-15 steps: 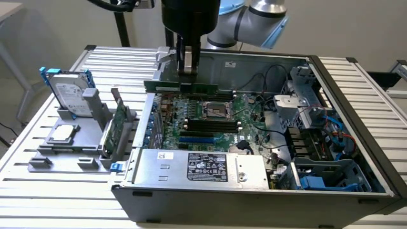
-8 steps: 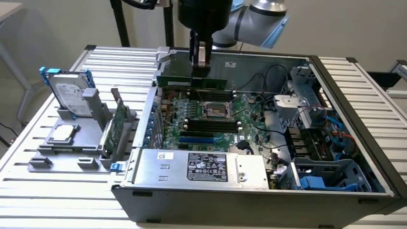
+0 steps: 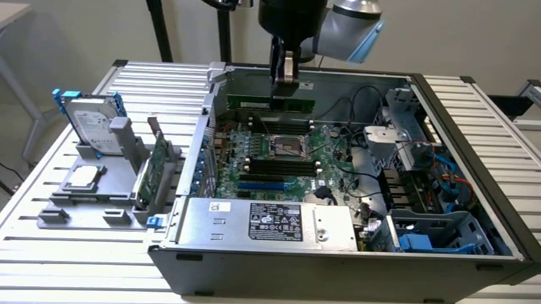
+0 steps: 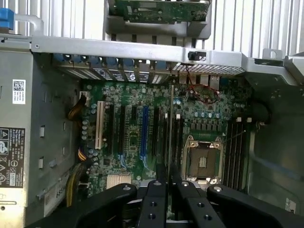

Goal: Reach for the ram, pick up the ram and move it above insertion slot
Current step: 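Pick up the ram and move it above insertion slot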

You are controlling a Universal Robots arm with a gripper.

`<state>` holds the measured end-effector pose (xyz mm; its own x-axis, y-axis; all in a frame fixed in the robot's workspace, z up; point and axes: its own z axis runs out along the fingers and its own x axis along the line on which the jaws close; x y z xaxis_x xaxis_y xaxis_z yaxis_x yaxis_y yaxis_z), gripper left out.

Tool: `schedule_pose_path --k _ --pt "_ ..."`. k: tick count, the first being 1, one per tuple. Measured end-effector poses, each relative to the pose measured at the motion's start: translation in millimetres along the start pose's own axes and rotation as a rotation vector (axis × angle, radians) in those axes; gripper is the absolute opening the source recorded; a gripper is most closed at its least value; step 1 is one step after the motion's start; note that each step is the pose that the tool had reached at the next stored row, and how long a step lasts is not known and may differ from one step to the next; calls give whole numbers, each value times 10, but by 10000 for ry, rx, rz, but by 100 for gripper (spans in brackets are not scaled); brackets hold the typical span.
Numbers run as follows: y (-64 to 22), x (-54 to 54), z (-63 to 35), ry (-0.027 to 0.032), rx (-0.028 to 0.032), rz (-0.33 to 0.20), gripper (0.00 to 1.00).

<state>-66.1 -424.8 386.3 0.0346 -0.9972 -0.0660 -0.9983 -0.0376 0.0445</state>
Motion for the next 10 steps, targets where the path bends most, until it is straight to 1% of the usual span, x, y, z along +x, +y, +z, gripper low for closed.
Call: schedule_pose_path --k 3,6,10 --pt "-103 -47 20 1 9 -1 14" --pt "-201 -74 34 3 39 -2 14" --pt "-283 -94 47 1 58 14 14"
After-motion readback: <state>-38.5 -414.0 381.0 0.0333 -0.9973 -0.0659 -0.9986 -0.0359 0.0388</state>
